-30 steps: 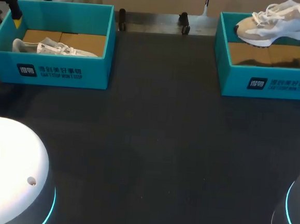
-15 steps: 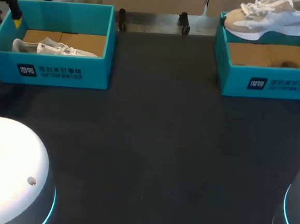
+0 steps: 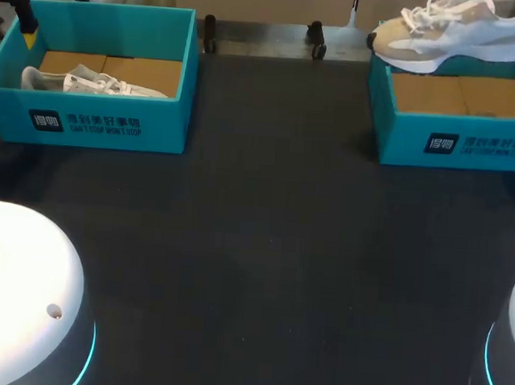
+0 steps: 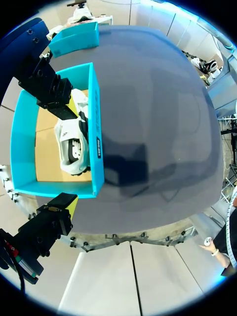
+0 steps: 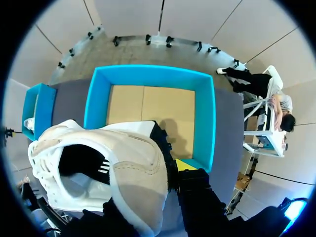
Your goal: Take the shoe out of the shoebox, open the shoe tongue, remove and reinsert the insole, then place the shoe into the shoebox
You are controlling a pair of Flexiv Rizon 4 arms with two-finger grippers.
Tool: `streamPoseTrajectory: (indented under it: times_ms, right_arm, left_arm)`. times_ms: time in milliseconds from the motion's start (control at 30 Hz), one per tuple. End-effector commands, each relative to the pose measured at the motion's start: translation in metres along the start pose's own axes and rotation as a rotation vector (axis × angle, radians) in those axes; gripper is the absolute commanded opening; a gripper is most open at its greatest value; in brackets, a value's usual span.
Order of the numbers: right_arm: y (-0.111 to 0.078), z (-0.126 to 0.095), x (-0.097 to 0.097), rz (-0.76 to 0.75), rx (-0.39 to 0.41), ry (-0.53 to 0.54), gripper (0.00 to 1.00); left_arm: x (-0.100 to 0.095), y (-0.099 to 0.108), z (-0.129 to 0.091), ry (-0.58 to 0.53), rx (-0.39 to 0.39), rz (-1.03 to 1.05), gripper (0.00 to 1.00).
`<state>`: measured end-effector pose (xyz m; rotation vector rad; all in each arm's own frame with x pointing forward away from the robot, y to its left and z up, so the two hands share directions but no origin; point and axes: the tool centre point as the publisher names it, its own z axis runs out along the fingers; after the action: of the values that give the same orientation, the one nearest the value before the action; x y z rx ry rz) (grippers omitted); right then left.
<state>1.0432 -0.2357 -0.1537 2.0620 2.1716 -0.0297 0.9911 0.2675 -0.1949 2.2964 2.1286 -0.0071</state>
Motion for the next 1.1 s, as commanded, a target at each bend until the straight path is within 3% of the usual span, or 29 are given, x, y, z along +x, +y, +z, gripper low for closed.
streamPoseTrajectory:
  times_ms: [33,300,433,600,733,1100]
  right_arm:
    - [-0.001,-0.001,0.0,0.001,-0.004,0.001,0.0]
    - [-0.001,-0.012,-0.006,0.027,-0.004,-0.029,0.0]
    - [-0.017,-0.023,-0.017,0.065,0.014,-0.049,0.0]
    - [-0.04,-0.042,-0.018,0.109,0.023,-0.062,0.0]
    - [-0.061,-0.054,-0.003,0.142,0.021,-0.076,0.0]
    - [-0.127,-0.056,0.057,0.197,0.002,-0.084,0.0]
  left_arm:
    - [0.0,-0.001,0.0,0.002,-0.002,0.001,1.0]
    - [0.0,-0.001,0.0,0.002,-0.002,0.001,1.0]
    - [0.0,-0.001,0.0,0.002,-0.002,0.001,1.0]
    - [0.0,-0.001,0.0,0.002,-0.002,0.001,1.0]
    - [0.0,-0.001,0.0,0.002,-0.002,0.001,1.0]
    - [0.0,-0.001,0.0,0.002,-0.002,0.001,1.0]
